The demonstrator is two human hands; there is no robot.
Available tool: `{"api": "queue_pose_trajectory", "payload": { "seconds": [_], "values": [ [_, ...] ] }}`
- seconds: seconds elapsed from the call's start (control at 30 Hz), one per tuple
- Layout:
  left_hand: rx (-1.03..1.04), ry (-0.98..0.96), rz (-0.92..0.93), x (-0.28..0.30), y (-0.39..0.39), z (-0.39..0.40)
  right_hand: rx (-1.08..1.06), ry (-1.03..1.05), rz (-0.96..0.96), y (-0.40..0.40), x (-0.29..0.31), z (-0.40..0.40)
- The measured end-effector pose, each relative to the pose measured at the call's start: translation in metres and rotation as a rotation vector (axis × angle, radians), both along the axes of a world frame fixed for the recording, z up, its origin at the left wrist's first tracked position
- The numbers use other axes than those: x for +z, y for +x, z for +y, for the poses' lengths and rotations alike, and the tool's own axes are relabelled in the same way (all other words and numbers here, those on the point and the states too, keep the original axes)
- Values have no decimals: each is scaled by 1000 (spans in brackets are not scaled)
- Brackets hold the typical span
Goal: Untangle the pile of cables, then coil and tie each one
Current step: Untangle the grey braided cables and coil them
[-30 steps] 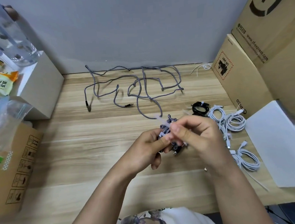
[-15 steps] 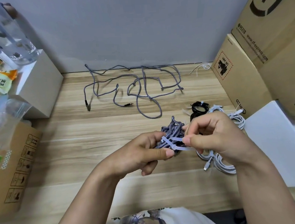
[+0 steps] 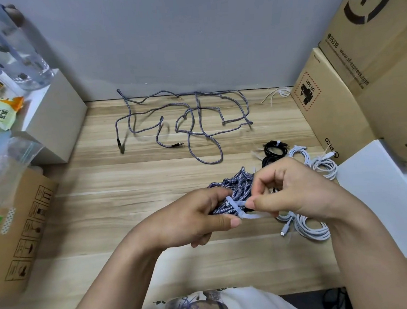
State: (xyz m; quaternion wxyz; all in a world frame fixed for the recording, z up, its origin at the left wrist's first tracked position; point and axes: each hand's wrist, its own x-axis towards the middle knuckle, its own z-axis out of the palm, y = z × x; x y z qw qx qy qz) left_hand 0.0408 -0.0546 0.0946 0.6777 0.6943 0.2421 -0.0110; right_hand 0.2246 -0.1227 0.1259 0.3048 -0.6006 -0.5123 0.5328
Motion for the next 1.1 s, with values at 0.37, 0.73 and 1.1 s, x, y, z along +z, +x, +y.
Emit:
{"api": "queue_pose_trajectory", "payload": {
  "seconds": [0.37,0.73,1.1],
  "values": [
    [102,117,37,3,5,1,-108,229,-259,-5,-18,-6],
    [95,-71,-119,-1,5,2,-138,144,35,-1,1,-6],
    [156,-124,-216,-4,5,1,-134,106,140,1,4,-7]
  ]
}}
